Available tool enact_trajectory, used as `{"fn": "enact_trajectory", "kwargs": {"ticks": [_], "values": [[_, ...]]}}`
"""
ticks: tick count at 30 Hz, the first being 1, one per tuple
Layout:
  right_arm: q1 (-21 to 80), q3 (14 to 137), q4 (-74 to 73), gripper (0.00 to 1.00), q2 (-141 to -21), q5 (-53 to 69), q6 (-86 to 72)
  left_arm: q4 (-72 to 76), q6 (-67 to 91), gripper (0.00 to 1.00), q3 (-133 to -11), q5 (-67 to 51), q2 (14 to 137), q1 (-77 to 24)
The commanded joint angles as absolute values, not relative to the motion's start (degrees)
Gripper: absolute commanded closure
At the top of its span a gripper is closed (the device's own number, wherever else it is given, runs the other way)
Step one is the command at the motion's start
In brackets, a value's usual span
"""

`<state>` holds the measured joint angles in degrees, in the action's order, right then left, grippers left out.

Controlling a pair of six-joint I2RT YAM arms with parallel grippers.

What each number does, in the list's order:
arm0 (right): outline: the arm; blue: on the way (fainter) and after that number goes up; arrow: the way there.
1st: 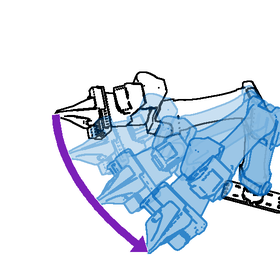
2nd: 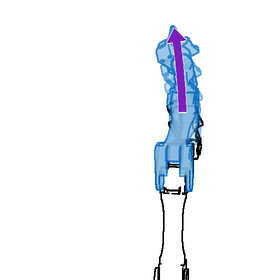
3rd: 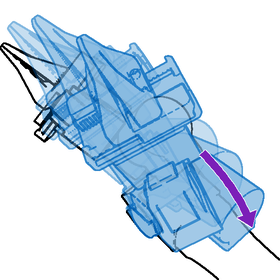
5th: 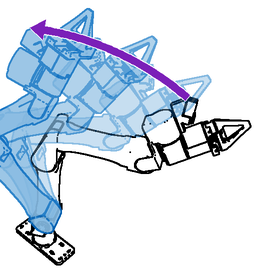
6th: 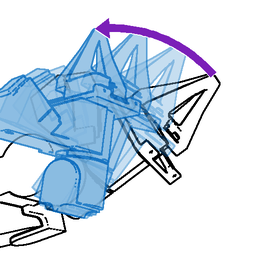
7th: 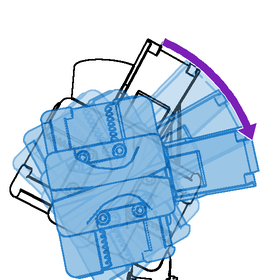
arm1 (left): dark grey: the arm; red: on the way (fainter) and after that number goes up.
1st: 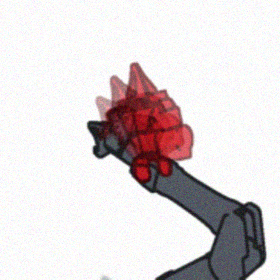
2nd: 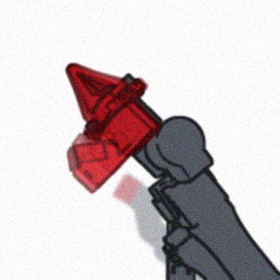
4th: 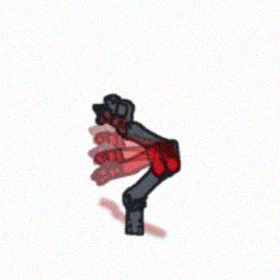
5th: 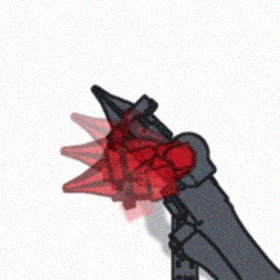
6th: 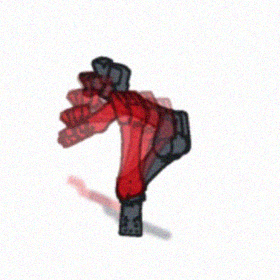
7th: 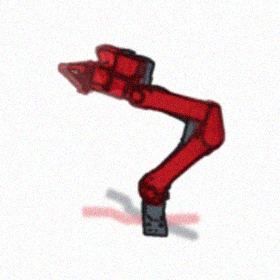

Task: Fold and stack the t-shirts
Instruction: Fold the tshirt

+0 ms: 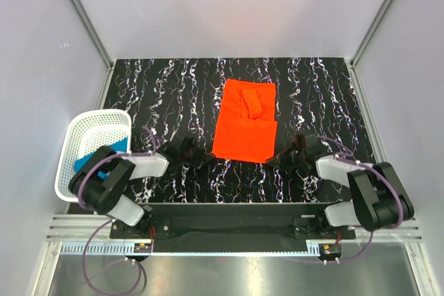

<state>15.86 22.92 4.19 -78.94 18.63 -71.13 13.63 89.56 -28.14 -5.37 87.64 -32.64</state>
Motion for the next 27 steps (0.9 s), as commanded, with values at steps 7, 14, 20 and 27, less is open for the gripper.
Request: {"fn": "enact_trajectory", "kwargs": {"ticks": [7, 14, 20, 27], "values": [[18.7, 23.3, -20.6, 1.0, -58.1, 19.2, -63.6, -4.5, 81.7, 1.0, -25.2, -5.0, 64.1, -34.9], [26.5, 23.4, -32.4, 1.0, -46.6, 17.7, -68.8, -15.3, 84.2, 1.0, -20.5, -3.8, 45.3, -39.5], [32.0, 25.6, -42.4, 1.0, -38.7, 16.5, -71.0, -24.9, 86.3, 1.0, -18.3, -3.8, 30.2, -43.4], [36.8, 29.0, -49.3, 1.0, -35.2, 17.9, -72.4, -33.0, 87.0, 1.0, -20.7, -4.4, 22.3, -46.1]]}}
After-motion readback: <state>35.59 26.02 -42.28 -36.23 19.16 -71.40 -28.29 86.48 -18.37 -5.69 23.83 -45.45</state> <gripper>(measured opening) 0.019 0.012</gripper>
